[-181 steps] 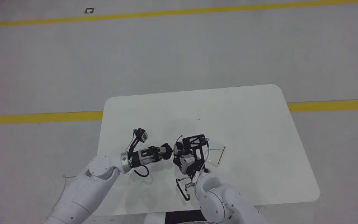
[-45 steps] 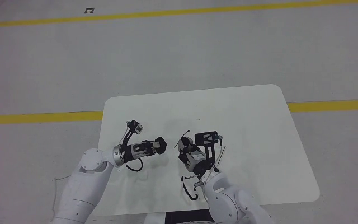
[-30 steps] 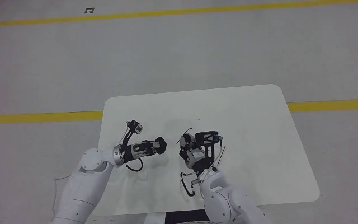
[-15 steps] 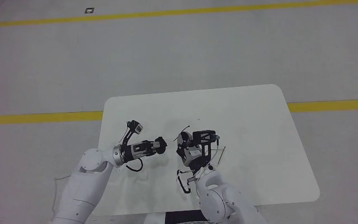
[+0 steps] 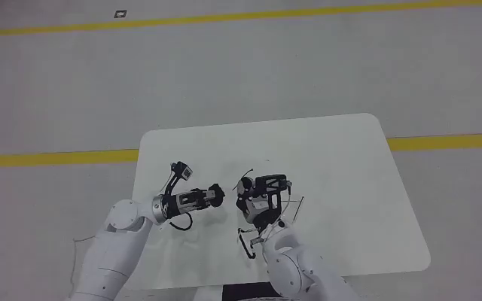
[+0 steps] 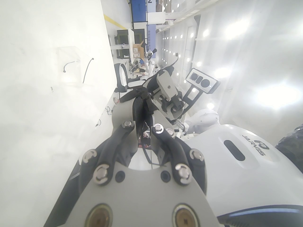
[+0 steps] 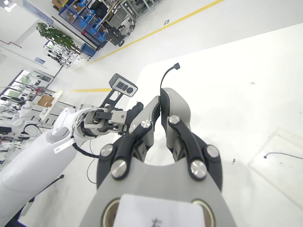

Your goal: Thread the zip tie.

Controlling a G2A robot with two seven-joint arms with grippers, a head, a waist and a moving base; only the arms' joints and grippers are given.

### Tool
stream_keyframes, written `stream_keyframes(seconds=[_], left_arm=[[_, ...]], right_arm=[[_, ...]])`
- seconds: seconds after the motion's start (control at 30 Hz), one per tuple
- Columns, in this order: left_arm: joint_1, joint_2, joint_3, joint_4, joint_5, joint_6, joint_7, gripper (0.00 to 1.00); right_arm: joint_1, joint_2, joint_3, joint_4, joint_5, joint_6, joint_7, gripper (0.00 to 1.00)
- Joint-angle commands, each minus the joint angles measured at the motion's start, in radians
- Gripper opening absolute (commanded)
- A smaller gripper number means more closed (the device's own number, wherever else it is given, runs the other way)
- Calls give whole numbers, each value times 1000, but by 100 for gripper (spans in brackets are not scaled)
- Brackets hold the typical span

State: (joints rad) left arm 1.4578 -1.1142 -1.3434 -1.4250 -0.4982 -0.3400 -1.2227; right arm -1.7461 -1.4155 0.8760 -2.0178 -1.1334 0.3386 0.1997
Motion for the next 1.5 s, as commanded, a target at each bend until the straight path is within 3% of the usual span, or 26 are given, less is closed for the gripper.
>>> stream_keyframes(seconds=[0.0, 0.63, 1.47], left_arm=[[0, 0, 0, 0, 0, 0, 0, 0], [0, 0, 0, 0, 0, 0, 0, 0], [0, 0, 0, 0, 0, 0, 0, 0]], right_arm=[[4, 2, -9, 9, -11, 1, -1, 0], [24, 13, -28, 0, -45, -4, 3, 0], [35, 55, -61, -25, -11, 1, 31, 0]])
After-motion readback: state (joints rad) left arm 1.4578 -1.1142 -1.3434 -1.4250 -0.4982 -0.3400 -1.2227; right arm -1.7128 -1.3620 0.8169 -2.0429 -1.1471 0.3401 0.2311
